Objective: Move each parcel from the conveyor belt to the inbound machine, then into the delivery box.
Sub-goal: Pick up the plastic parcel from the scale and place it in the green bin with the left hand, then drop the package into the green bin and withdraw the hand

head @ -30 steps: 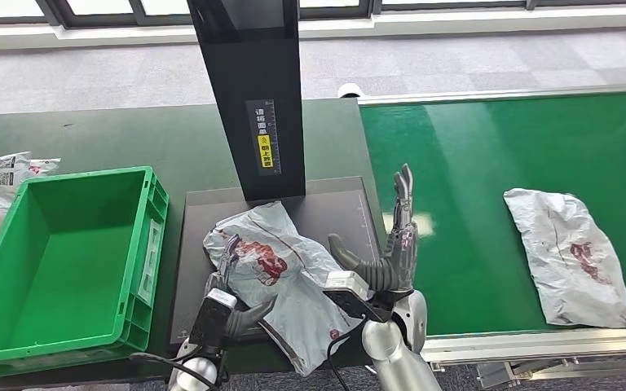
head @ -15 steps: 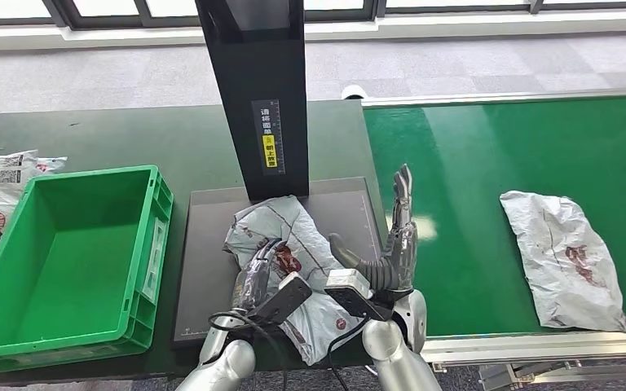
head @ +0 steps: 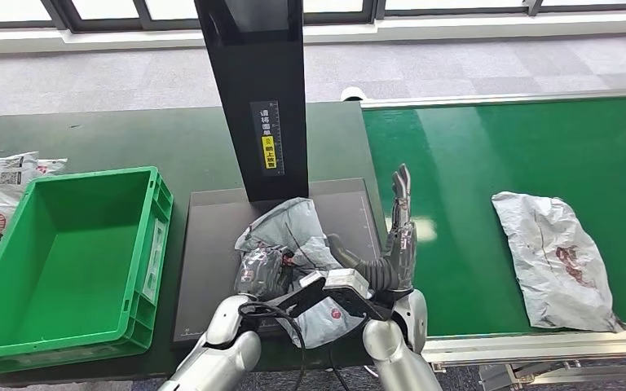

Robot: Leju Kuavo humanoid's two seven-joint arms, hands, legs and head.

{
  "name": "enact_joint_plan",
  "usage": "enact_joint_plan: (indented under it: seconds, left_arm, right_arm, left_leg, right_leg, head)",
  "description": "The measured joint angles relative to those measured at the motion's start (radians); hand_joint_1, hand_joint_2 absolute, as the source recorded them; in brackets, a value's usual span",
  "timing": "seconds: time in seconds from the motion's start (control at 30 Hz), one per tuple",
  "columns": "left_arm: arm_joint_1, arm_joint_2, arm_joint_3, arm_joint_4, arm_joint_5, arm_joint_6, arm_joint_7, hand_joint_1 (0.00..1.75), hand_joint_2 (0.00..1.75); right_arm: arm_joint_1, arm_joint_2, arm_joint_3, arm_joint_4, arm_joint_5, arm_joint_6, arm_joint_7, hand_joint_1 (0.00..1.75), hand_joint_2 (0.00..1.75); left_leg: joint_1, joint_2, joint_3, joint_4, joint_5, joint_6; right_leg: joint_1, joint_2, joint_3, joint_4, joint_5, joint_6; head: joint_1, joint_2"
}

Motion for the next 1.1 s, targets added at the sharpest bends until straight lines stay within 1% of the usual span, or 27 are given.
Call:
enact_joint_plan:
  seconds: [0.27,0.37,0.43,0.5,0.63,0.73,0.8,0.87,0.93,1.03,1.1]
  left_arm:
    - [-0.002,-0.004,0.000,0.000,-0.031,0.012,0.019,1.75,1.75]
    - [0.006,-0.004,0.001,-0.006,-0.043,0.070,0.016,1.75,1.75]
    - [0.035,-0.003,0.016,-0.052,-0.069,0.116,-0.004,1.75,1.75]
    - [0.082,0.002,0.055,-0.154,-0.095,0.135,-0.049,1.75,1.75]
    - [0.163,0.020,0.156,-0.430,-0.100,0.145,-0.143,1.75,1.75]
    - [0.222,0.031,0.230,-0.680,-0.033,0.146,-0.219,1.75,1.75]
    - [0.257,0.034,0.279,-0.854,0.022,0.147,-0.253,1.75,1.75]
    - [0.285,0.036,0.317,-0.994,0.043,0.149,-0.262,1.75,1.75]
    - [0.305,0.037,0.341,-1.096,0.044,0.149,-0.264,1.75,1.75]
    - [0.329,0.039,0.363,-1.224,0.037,0.149,-0.268,1.75,1.75]
    - [0.338,0.039,0.372,-1.283,0.031,0.149,-0.268,1.75,1.75]
  right_arm:
    - [0.001,0.000,-0.002,-0.009,0.001,-0.001,0.003,0.00,1.75]
    - [0.003,0.000,-0.003,-0.013,0.003,-0.003,0.005,0.00,1.75]
    - [0.008,0.000,-0.004,-0.020,0.005,-0.008,0.010,0.00,1.75]
    - [0.014,-0.001,-0.007,-0.028,0.008,-0.015,0.016,0.00,1.75]
    - [0.028,-0.003,-0.015,-0.033,0.008,-0.022,0.018,0.00,1.75]
    - [0.034,-0.004,-0.020,-0.033,0.000,-0.028,0.010,0.00,1.75]
    - [0.038,-0.005,-0.023,-0.033,-0.007,-0.031,0.004,0.00,1.75]
    - [0.039,-0.006,-0.025,-0.033,-0.011,-0.033,0.002,0.00,1.75]
    - [0.039,-0.006,-0.025,-0.033,-0.012,-0.033,0.002,0.00,1.75]
    - [0.039,-0.005,-0.025,-0.033,-0.019,-0.033,-0.001,0.00,1.75]
    - [0.039,-0.005,-0.025,-0.033,-0.022,-0.033,-0.006,0.00,1.75]
  left_leg:
    - [0.000,0.000,0.000,0.000,0.000,0.000]
    - [0.000,0.001,0.000,0.000,0.000,0.000]
    - [0.000,0.002,-0.001,0.000,0.000,0.000]
    - [0.000,0.003,-0.004,0.000,0.000,0.000]
    - [0.001,0.005,-0.008,0.000,0.001,-0.001]
    - [0.002,0.006,-0.009,0.000,0.001,-0.001]
    - [0.002,0.006,-0.010,0.000,0.000,-0.002]
    - [0.002,0.005,-0.010,0.000,0.000,-0.002]
    - [0.002,0.004,-0.011,0.000,0.000,-0.002]
    - [0.002,0.004,-0.011,0.000,0.000,-0.002]
    - [0.002,0.004,-0.011,0.000,0.000,-0.002]
  right_leg:
    - [0.000,0.000,0.000,0.000,0.000,0.000]
    - [0.000,0.000,-0.001,0.000,0.000,0.000]
    - [0.000,0.001,-0.002,0.000,0.000,0.000]
    - [0.001,0.003,-0.005,0.000,0.001,0.000]
    - [0.001,0.004,-0.010,0.000,0.001,-0.001]
    - [0.002,0.005,-0.012,0.001,0.001,-0.001]
    - [0.002,0.006,-0.013,0.001,0.001,-0.001]
    - [0.002,0.005,-0.013,0.001,0.000,-0.002]
    - [0.002,0.005,-0.013,0.001,0.000,-0.002]
    - [0.002,0.005,-0.013,0.001,0.000,-0.002]
    - [0.002,0.005,-0.013,0.001,0.000,-0.002]
  head:
    - [0.000,0.000]
    - [0.000,0.000]
    - [0.000,0.000]
    - [0.000,0.000]
    - [0.000,0.000]
    - [0.000,0.000]
    - [0.000,0.000]
    - [0.000,0.000]
    - [0.000,0.000]
    - [0.000,0.000]
    - [0.000,0.000]
